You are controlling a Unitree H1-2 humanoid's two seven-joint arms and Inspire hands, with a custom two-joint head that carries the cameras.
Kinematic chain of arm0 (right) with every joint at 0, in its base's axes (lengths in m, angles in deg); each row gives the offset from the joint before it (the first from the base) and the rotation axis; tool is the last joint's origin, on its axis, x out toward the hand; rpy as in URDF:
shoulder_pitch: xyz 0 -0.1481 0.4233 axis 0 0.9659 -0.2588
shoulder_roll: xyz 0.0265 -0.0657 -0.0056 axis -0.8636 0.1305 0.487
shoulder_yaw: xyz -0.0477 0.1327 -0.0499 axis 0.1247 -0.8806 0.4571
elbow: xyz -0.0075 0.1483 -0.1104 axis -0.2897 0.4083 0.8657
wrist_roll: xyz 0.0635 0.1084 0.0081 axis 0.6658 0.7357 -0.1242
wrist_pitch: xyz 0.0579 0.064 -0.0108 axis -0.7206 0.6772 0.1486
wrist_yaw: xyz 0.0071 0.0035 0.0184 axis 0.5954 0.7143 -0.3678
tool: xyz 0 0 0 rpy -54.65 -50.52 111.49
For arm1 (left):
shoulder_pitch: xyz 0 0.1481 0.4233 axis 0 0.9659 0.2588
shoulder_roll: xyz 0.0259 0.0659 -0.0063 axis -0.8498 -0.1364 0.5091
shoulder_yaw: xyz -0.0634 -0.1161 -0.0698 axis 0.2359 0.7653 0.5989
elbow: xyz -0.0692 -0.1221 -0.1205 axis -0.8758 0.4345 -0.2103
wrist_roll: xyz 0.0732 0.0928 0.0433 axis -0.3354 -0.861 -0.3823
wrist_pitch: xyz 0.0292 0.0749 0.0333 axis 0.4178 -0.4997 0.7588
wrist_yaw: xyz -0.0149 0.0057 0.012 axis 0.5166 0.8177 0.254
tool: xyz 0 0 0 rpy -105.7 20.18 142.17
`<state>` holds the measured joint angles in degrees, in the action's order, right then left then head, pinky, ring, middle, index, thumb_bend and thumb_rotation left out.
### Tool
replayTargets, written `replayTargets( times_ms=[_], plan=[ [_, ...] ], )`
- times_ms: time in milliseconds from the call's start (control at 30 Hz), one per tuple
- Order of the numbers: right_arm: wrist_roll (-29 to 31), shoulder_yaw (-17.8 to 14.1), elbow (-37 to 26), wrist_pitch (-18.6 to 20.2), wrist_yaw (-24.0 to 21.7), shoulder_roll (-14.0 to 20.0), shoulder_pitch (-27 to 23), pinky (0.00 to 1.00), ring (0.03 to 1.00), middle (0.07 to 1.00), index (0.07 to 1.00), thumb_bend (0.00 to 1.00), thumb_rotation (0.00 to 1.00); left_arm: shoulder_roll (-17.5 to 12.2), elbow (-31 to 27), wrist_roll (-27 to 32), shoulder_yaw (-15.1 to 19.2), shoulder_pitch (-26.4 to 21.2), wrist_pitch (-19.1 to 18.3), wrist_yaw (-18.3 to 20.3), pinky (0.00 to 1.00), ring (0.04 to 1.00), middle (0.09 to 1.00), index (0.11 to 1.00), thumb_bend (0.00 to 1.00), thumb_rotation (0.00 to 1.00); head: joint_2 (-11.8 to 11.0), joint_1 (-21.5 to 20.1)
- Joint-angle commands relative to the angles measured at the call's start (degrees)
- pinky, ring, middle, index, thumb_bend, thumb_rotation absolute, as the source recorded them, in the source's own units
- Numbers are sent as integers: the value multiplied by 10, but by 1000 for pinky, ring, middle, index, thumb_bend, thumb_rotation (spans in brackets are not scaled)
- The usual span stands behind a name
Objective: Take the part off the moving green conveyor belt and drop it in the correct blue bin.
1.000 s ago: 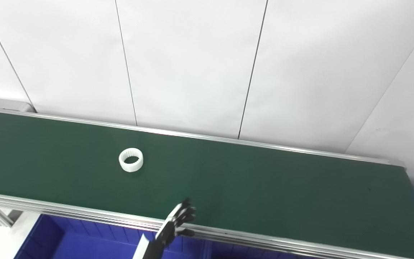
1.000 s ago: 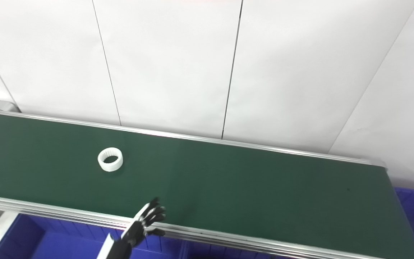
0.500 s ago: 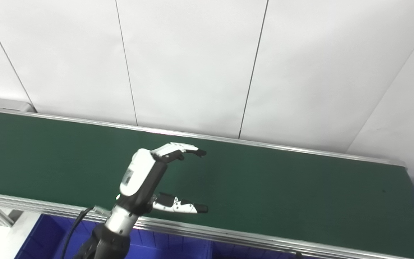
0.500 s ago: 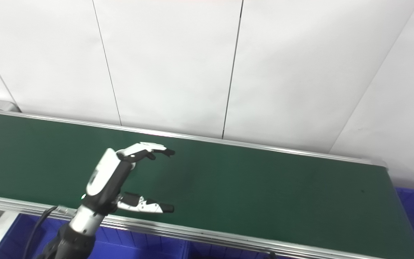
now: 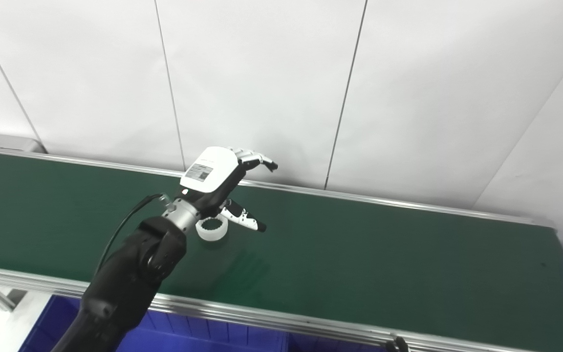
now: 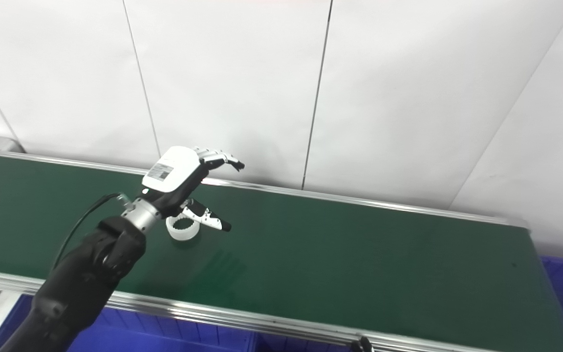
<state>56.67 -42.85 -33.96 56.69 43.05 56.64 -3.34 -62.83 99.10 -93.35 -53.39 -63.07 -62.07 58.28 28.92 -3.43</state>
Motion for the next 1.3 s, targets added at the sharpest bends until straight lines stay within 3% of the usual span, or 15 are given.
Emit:
replayTargets(
  times_ms=[0,267,533,833,967,1100,1200,1233,1267],
  plan=[
    [4,5,-5,-22,-7,-9,-6,853,913,953,981,704,926,-10,19,-4,-6,-45,-4,-23,792,791,754,707,1000,228,0,0],
    [0,8,-15,-15,-4,-13,-1,819,899,945,975,739,915,-13,141,-27,-69,-115,-45,15,814,801,758,702,982,252,5,-7],
    [0,10,-29,-9,-2,-17,10,799,885,941,971,758,909,-15,214,-45,-139,-157,-77,57,804,779,752,662,996,280,15,-12],
    [0,13,-46,4,-2,-20,20,801,875,936,965,778,888,-13,206,-32,-178,-153,-109,127,785,747,704,625,999,296,30,-21],
    [-4,15,-52,8,-1,-22,22,786,864,933,963,773,896,-3,208,-1,-178,-136,-107,160,762,667,625,604,987,286,37,-27],
    [0,18,-61,15,-2,-22,26,786,872,942,964,758,877,7,203,38,-183,-120,-99,205,696,554,531,555,951,207,40,-29],
    [-4,19,-63,17,0,-22,27,782,870,942,962,748,880,10,186,47,-197,-116,-107,248,716,636,589,542,940,224,40,-29],
    [-5,19,-63,17,1,-23,27,781,869,940,961,754,879,10,172,40,-208,-118,-118,274,707,652,609,511,693,139,44,-31],
    [-6,19,-64,17,1,-23,27,778,865,938,959,757,879,10,161,36,-216,-119,-127,293,722,681,637,498,610,110,44,-31]
  ],
)
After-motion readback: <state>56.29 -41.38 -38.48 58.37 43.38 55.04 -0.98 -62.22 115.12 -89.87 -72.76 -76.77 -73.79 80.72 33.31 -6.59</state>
